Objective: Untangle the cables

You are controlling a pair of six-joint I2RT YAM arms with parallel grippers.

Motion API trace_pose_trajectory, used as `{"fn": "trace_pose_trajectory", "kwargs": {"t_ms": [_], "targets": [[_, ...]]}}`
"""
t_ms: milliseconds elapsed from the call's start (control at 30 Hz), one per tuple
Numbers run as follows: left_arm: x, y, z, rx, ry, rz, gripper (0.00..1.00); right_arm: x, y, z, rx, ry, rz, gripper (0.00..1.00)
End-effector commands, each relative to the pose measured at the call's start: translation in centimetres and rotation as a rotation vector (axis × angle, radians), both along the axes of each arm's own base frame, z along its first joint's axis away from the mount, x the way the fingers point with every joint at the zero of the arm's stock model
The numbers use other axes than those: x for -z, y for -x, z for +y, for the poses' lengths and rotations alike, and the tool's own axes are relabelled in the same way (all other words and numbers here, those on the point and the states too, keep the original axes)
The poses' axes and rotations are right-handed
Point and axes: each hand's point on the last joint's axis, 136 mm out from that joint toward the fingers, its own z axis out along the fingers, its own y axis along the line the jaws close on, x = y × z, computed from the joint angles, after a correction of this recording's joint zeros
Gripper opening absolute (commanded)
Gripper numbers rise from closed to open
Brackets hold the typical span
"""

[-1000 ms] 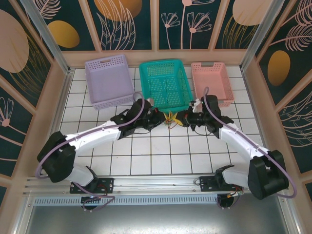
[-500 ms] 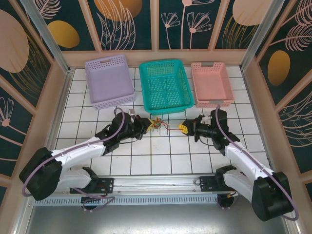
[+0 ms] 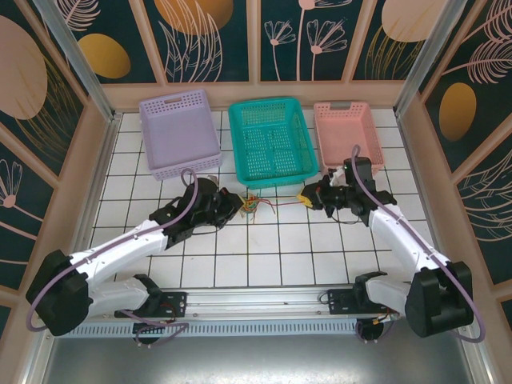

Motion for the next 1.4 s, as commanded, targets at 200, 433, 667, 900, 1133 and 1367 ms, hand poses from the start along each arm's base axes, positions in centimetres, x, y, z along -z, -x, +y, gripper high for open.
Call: {"fn": "trace_pose_trajectory", "kwargs": {"t_ms": [200,433,667,900,1133,1367], "targets": [[7.0,0.7,5.6,-0.126,-0.247,0.122,0.27,3.6,-0.3,0.2,-0.061,0.151,-0.009,0.0],[6.1,0.8,2.4,-0.001,-0.186,0.153,0.5,4.9,-0.1,0.9,-0.087,0.198,0.001,0.0],[6.5,3.4,-6.6,0.335,-0.196,0.208,0.62,7.1,-0.4,-1.8,-0.097,0.407,0.011,0.09],[8.1,4.3,-9.4,0.391,-0.21,0.265,0.63,6.2,-0.3,-6.1,-0.013,0.549,0.02,0.48],[9.3,3.7,-9.6,0.309,-0.16,0.286,0.6,4.5,3.8,-4.1,0.053,0.355,0.11,0.54],[6.6,2.6,-5.6,0.172,-0.255,0.184,0.51,4.8,5.2,0.5,0.153,0.1,0.29,0.73]]}}
